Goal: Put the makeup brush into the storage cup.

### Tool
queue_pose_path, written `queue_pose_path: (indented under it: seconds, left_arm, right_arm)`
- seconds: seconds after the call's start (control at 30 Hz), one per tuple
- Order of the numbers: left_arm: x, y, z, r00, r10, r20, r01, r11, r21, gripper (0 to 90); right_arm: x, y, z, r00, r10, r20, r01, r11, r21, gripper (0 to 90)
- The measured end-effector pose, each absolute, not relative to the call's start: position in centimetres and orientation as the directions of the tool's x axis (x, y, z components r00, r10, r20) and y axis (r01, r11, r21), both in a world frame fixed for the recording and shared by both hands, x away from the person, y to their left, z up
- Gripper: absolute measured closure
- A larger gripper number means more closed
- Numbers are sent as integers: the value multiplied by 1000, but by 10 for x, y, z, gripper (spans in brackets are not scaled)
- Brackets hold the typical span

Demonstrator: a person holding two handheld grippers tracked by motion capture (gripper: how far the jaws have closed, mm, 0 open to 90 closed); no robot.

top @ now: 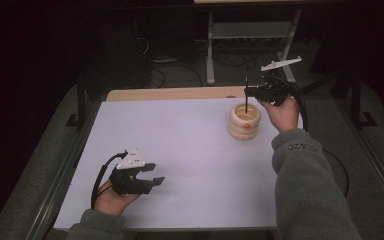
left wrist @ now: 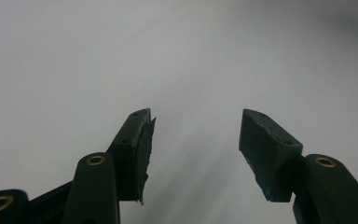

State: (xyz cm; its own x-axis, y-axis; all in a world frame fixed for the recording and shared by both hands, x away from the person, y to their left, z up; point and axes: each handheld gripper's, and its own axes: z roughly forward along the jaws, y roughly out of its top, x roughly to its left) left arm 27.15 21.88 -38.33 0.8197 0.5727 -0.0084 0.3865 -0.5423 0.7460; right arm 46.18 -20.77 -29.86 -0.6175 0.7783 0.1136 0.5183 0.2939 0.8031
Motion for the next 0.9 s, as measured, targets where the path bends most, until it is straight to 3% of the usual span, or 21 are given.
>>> queue_pose_path:
  seconds: [0.9]
  left_arm:
    - [271, 219, -383, 815, 579, -16, 392, -531, 751, 441]
  right_arm:
    - [459, -212, -321, -598, 789, 141, 542, 268, 797, 838]
